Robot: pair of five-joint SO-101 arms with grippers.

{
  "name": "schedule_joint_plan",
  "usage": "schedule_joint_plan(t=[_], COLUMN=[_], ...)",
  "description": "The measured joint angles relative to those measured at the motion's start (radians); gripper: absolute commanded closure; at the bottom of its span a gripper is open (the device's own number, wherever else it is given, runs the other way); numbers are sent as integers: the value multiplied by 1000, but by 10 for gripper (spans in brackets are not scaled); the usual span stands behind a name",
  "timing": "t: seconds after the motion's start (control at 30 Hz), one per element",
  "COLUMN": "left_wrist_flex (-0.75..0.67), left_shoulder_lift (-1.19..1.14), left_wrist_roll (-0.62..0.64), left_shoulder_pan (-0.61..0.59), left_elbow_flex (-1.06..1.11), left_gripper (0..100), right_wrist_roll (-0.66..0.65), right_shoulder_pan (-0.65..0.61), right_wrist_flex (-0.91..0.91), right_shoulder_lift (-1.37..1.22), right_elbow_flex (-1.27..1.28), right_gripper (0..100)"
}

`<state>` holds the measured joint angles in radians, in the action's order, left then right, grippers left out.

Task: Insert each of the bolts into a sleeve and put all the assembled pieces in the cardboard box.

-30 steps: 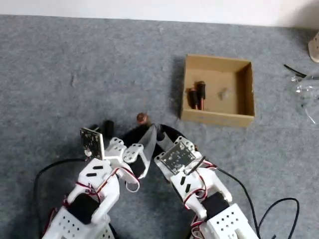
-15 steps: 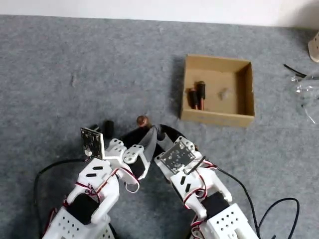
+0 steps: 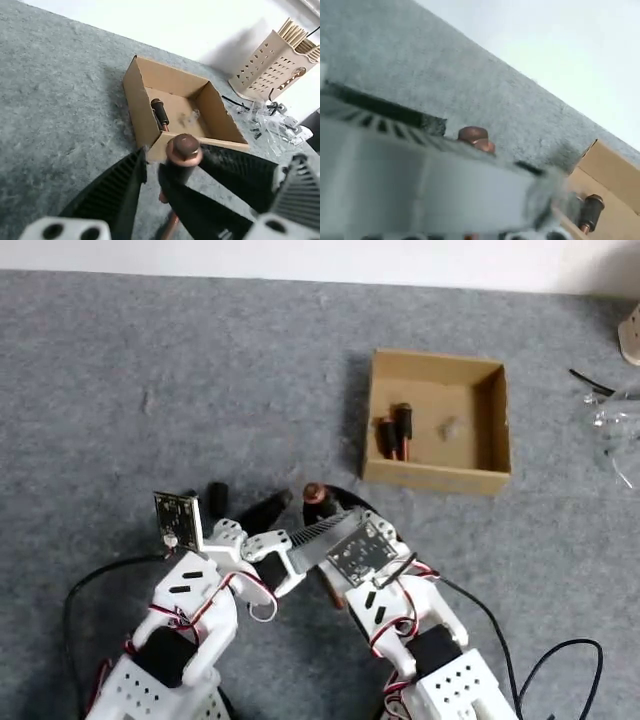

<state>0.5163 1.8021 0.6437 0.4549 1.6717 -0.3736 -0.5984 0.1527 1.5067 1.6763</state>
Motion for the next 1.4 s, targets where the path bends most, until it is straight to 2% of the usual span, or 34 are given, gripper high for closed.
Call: schedule_joint_plan(t=[0.2, 0.27, 0.37, 0.47, 0.5, 0.57, 0.67, 0.87, 0.93, 1.07, 1.1, 1.4], left_wrist_flex=[0, 0, 0, 0, 0, 0, 0, 8, 52, 84, 84, 84], left_shoulder_lift=[0, 0, 0, 0, 0, 0, 0, 0, 0, 0, 0, 0], left_wrist_roll=[17, 17, 17, 11, -11, -80, -201, -307, -428, -786, -824, -806], left_shoulder_pan=[-166, -244, -327, -350, -350, -347, -356, -362, -399, -470, -480, -497], left_elbow_flex=[-5, -5, -5, -5, -5, -5, -5, 2, 2, 2, 2, 2], left_gripper=[605, 637, 771, 973, 1000, 961, 994, 982, 983, 993, 993, 993], right_wrist_roll=[0, 0, 0, 0, 0, 0, 0, 0, 0, 0, 0, 0], right_shoulder_pan=[32, 63, 103, 133, 141, 157, 176, 233, 273, 334, 338, 374], right_wrist_flex=[0, 0, 0, 0, 0, 0, 0, 0, 0, 0, 0, 143], right_shoulder_lift=[0, 0, 0, 0, 0, 0, 0, 0, 0, 0, 0, -11], right_elbow_flex=[0, 0, 0, 0, 0, 0, 0, 0, 0, 0, 0, -21], right_gripper=[991, 993, 993, 993, 993, 993, 993, 993, 993, 993, 993, 993])
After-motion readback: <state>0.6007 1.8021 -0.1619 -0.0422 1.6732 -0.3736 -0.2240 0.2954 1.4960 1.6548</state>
